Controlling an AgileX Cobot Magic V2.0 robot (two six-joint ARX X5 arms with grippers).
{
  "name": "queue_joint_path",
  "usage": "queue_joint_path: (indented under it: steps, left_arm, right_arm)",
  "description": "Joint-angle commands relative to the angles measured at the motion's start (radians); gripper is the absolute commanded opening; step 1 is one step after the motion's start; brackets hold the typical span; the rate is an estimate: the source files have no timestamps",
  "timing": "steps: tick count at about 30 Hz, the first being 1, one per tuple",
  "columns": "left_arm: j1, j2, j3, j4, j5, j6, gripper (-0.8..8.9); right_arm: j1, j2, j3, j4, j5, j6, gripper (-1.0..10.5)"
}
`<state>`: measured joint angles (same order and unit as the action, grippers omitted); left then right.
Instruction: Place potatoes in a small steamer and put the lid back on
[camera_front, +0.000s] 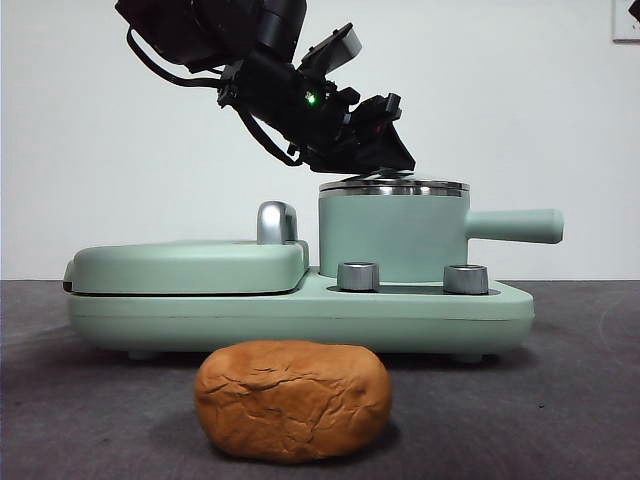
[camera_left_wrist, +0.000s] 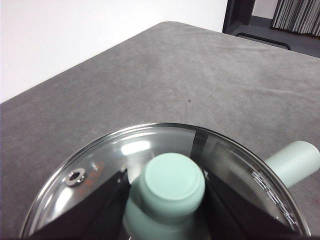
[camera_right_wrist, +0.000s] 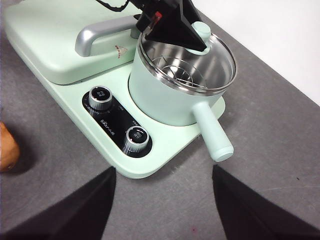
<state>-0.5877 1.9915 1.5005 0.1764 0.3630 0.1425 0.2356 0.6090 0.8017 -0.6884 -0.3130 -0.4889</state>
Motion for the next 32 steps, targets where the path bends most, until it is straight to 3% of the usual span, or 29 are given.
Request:
queue_joint_path:
  steps: [1, 4, 8, 18, 25, 32]
  left_arm:
    - [-0.013, 0.031, 0.026, 0.009, 0.0, 0.005, 2.14]
    - [-0.012, 0.031, 0.026, 0.026, 0.0, 0.005, 1.84]
    - [-0.012, 0.03, 0.029, 0.037, -0.001, 0.005, 0.13]
    - [-0.012, 0.002, 0.03, 0.039, -0.08, 0.007, 0.07]
    - [-0.009, -0.071, 0.03, 0.032, -0.083, 0.052, 0.07]
    - [-0.008, -0.192, 0.03, -0.107, -0.083, 0.05, 0.07]
  right_arm:
    - [0.004, 0.004, 0.016, 0.007, 0.0, 0.018, 3.0]
    - [0.004, 0.004, 0.016, 0.007, 0.0, 0.019, 3.0]
    - [0.004, 0.004, 0.016, 0.007, 0.0, 0.018, 3.0]
    - [0.004, 0.004, 0.016, 0.006, 0.0, 0.019, 3.0]
    - [0.004, 0.004, 0.016, 0.006, 0.0, 0.019, 3.0]
    - [0.004, 0.004, 0.016, 0.006, 0.0, 0.019, 3.0]
